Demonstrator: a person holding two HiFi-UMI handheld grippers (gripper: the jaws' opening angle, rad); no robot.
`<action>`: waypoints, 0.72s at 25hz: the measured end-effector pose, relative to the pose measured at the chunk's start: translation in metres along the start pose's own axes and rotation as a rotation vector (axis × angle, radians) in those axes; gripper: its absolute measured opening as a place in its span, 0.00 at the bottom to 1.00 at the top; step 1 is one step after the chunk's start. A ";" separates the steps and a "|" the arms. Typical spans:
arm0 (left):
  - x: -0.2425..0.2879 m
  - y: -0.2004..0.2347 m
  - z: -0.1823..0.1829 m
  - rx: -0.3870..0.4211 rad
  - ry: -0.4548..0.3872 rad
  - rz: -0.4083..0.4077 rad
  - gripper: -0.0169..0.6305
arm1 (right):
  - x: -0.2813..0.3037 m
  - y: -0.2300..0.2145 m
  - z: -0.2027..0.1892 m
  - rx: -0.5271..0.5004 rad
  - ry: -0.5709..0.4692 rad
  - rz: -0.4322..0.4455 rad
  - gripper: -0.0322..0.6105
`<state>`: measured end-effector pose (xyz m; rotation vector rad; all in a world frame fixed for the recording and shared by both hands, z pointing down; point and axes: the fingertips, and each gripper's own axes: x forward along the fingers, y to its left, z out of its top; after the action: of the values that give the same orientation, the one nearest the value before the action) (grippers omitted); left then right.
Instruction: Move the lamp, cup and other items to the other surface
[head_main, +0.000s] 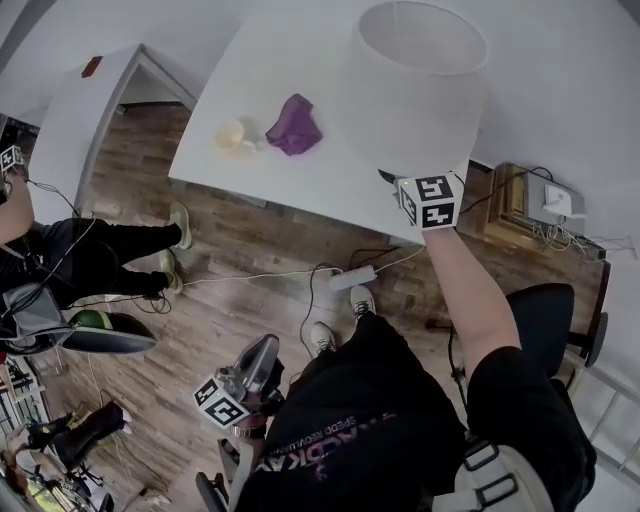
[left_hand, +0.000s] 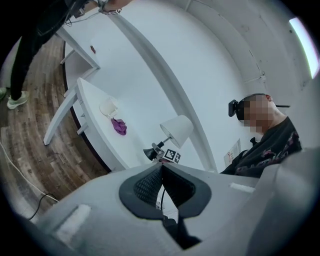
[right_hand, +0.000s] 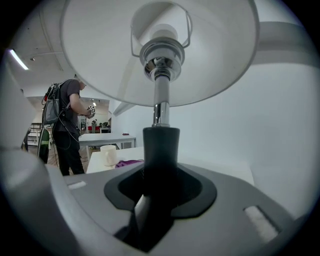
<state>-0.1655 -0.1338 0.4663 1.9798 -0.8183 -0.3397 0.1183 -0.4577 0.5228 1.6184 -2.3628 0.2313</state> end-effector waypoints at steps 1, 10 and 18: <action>0.001 0.000 0.000 0.003 0.015 -0.015 0.02 | -0.007 0.000 0.001 -0.006 -0.002 -0.006 0.28; -0.009 0.000 0.016 0.030 0.093 -0.164 0.02 | -0.083 -0.001 0.012 0.054 -0.008 -0.139 0.28; -0.029 -0.007 0.007 0.051 0.160 -0.249 0.02 | -0.154 -0.010 0.025 0.153 -0.046 -0.272 0.28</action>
<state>-0.1880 -0.1165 0.4539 2.1309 -0.4842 -0.3012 0.1768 -0.3320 0.4515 2.0129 -2.1706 0.3286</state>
